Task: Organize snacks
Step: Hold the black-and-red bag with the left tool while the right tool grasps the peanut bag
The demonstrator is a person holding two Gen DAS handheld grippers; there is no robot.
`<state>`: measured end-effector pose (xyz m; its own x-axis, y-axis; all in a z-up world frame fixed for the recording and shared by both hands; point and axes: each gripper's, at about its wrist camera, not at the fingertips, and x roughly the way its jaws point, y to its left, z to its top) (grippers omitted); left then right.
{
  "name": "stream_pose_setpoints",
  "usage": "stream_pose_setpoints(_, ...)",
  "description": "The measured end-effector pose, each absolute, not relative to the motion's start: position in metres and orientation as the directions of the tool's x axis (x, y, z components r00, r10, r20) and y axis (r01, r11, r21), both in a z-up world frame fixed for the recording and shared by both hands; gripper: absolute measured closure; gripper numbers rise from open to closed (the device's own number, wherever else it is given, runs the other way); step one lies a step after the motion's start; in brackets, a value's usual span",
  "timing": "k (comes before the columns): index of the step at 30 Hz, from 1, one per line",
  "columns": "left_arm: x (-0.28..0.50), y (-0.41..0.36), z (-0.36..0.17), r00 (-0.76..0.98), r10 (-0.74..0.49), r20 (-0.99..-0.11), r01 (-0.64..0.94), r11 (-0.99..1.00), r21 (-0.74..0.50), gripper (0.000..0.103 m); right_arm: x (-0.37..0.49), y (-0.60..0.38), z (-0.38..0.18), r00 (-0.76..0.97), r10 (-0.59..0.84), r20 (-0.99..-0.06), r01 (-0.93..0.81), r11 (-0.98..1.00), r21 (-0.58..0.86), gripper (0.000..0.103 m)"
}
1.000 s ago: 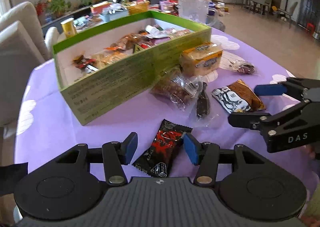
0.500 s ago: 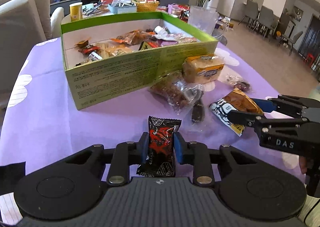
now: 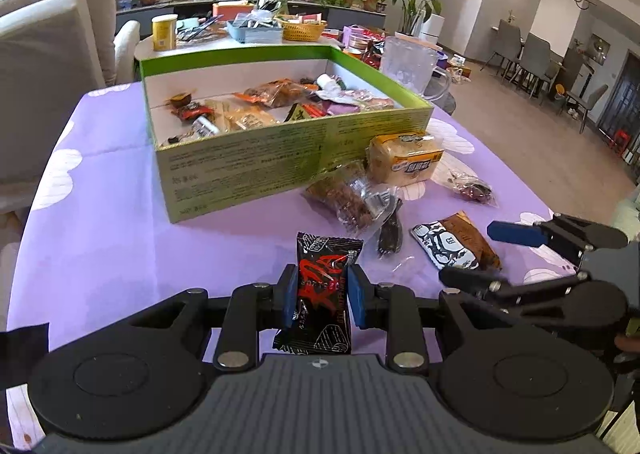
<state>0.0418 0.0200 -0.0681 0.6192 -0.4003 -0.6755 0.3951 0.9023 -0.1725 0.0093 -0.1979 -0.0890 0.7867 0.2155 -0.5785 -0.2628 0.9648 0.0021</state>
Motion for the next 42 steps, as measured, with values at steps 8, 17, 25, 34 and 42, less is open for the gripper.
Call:
stream_pose_setpoints(8, 0.041, 0.026, -0.065, 0.635, -0.4, -0.661, 0.373, 0.908, -0.191, 0.078, 0.013, -0.194, -0.1, 0.765, 0.205, -0.61, -0.273, 0.962, -0.019, 0.056)
stream_pose_setpoints(17, 0.044, 0.026, -0.047, 0.664, -0.43, -0.611, 0.384, 0.898, -0.215, 0.078, 0.009, -0.206, -0.074, 0.812, 0.236, -0.534, -0.262, 0.965, 0.028, 0.063)
stream_pose_setpoints(25, 0.053, 0.024, -0.045, 0.672, -0.431, -0.603, 0.383, 0.898, -0.216, 0.078, 0.019, -0.212, -0.073, 0.807, 0.261, -0.529, -0.27, 0.961, 0.061, 0.062)
stream_pose_setpoints(34, 0.056, 0.025, -0.054, 0.661, -0.415, -0.625, 0.363, 0.906, -0.218, 0.078, 0.023, -0.196, -0.09, 0.797, 0.292, -0.529, -0.313, 0.948, 0.052, 0.059)
stream_pose_setpoints(42, 0.056, 0.026, -0.057, 0.656, -0.409, -0.634, 0.358, 0.908, -0.217, 0.078, 0.048, -0.204, -0.099, 0.748, 0.34, -0.571, -0.267, 0.94, 0.21, 0.059)
